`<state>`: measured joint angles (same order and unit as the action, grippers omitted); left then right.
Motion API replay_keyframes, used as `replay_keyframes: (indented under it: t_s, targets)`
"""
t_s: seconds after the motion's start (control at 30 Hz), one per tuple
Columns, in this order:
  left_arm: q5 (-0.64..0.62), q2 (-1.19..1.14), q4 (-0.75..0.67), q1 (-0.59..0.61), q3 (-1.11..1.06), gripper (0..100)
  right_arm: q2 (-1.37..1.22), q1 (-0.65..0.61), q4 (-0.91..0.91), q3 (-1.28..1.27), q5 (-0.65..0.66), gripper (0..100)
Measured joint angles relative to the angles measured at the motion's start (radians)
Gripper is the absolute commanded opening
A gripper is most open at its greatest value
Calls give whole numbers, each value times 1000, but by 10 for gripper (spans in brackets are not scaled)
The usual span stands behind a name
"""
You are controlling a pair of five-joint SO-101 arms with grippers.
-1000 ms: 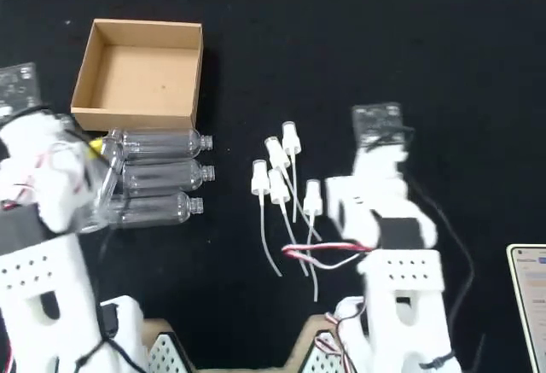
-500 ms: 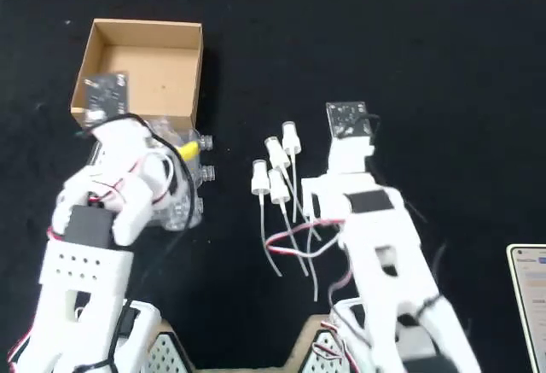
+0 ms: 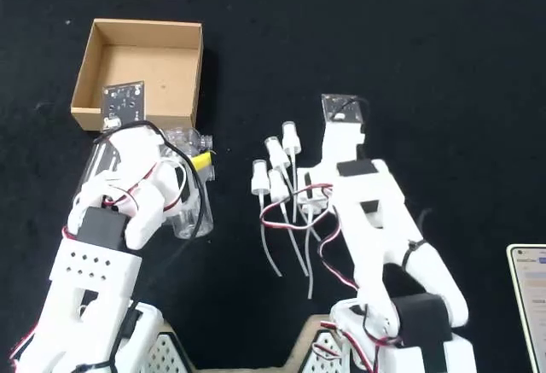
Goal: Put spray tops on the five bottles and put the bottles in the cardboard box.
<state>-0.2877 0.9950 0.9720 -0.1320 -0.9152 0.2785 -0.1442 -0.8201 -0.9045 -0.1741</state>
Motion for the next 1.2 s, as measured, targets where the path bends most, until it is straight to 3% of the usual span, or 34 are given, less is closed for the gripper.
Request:
replay_keyframes:
  t_s: [0.37, 0.5, 0.77, 1.03, 1.2]
  targets:
    - [-14, 23, -43, -52, -57, 102, 46, -75, -23, 0, -9, 172]
    - [-14, 140, -118, -83, -169, 102, 48, -80, 15, -21, -9, 172]
    - [8, 445, -140, -81, -322, 102, -12, -58, 25, -21, -9, 172]
    - [32, 551, -140, -83, -387, 102, -72, -58, 25, -21, 37, 172]
    - [32, 562, -166, -87, -407, 102, -141, -54, -3, 26, 40, 57]
